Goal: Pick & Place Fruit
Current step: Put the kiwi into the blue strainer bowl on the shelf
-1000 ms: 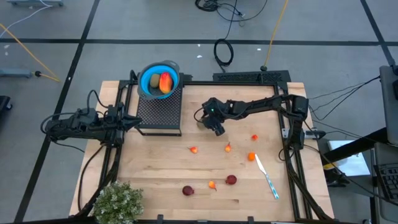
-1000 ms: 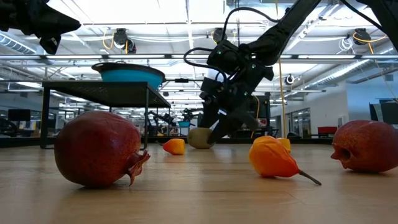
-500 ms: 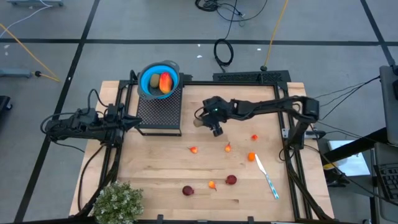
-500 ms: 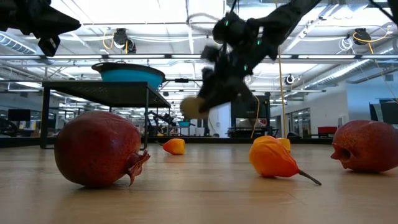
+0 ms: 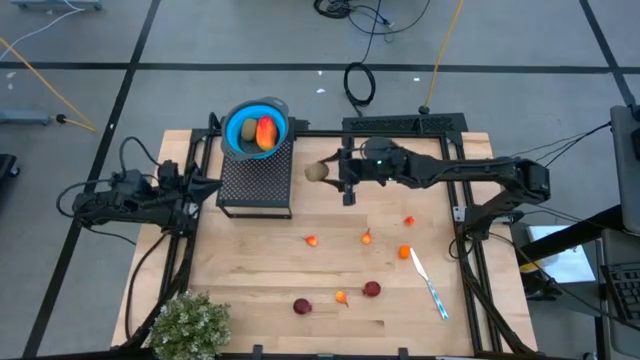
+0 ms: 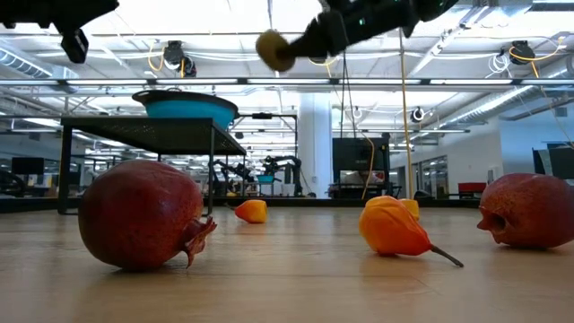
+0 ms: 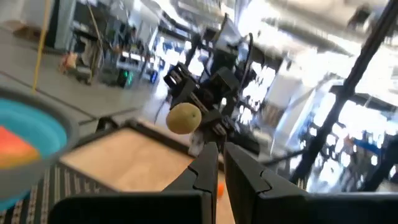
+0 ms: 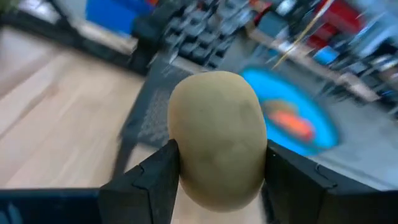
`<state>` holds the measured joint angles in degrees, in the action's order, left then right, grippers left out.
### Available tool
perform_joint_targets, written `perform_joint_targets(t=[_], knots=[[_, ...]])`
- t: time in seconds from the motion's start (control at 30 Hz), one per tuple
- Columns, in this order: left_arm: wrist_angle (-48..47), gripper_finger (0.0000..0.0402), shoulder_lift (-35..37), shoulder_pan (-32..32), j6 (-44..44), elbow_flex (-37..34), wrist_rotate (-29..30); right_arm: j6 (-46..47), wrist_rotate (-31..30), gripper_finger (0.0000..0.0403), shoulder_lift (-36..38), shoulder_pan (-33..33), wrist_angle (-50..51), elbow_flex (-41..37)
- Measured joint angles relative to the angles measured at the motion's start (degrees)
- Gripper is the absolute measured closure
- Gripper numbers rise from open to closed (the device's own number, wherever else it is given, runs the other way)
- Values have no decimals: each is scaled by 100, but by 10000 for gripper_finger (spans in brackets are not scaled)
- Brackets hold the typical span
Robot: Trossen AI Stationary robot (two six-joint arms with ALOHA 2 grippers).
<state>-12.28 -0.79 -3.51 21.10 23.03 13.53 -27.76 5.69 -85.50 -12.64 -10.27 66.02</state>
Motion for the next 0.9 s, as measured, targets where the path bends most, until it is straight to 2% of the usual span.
perform_joint_targets(t=[0.13,0.3,0.5,0.7,0.8,0.9], knots=[[604,375,-359,0,-84,0,158,11,-144,202,18,2,-476,0],[1682,360,-1169,0,-407,0,141,12,-147,202,22,2,-935,0],[2844,286,-2147,0,-492,0,150,-33,-565,202,12,82,-951,0],[4108,197,-3076,0,-544,0,110,-314,-572,202,12,261,-1243,0],[4557,167,-3541,0,-616,96,264,-559,-765,202,12,370,-1230,0],[4548,153,-3973,0,-925,388,360,-851,-1158,202,12,492,-1272,0]])
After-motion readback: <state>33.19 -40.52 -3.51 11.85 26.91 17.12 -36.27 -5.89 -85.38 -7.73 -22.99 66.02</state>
